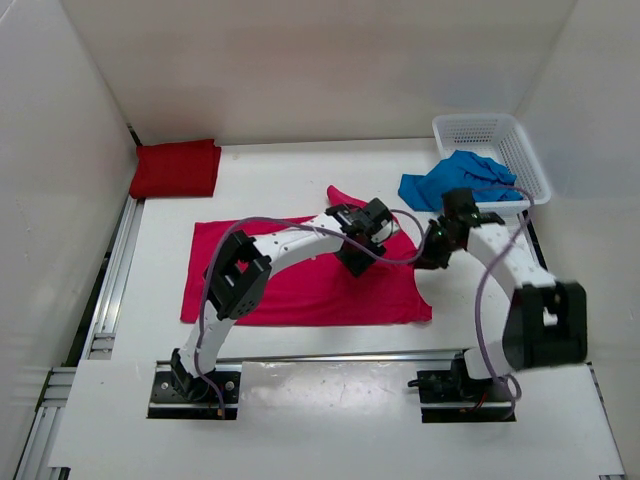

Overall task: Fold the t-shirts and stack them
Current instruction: Fold the flattened tshirt in 1/3 of the way

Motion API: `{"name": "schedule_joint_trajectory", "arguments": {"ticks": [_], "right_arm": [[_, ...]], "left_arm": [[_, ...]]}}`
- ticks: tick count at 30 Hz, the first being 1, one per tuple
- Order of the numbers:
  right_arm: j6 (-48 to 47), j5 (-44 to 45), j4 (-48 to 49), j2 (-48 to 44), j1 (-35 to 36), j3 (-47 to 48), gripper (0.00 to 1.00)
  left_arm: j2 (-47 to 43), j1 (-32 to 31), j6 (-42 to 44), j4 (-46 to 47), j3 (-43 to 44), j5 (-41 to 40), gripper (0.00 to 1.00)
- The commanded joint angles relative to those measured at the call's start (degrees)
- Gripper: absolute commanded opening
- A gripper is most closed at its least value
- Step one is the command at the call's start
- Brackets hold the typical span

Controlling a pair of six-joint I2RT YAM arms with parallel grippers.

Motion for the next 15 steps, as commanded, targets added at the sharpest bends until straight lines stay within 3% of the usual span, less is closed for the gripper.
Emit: {"name": "schedule_joint_trajectory", "arguments": {"ticks": [1, 6, 10, 15], "right_arm": [[-0.18, 0.85, -3.36, -8.93, -1.11, -8.35, 0.16], [3.69, -6.36, 0.85, -15.73, -1.11, -19.59, 0.07], [5.63, -7.61, 5.33, -16.35, -1.11, -23.04, 0.03], [6.77, -8.13, 7.1, -13.81, -1.11, -23.57, 0.03]], "left_arm": [[-3.45, -2.73, -0.01, -2.67, 3.58, 6.33, 0.64], [-2.31, -5.54, -0.01, -5.84, 4.73, 19.43, 0.6], [1.2, -5.54, -0.01, -4.17, 6.3, 19.97, 0.61], [4.02, -5.02, -0.01, 0.57, 8.14, 14.88, 0.59]]}}
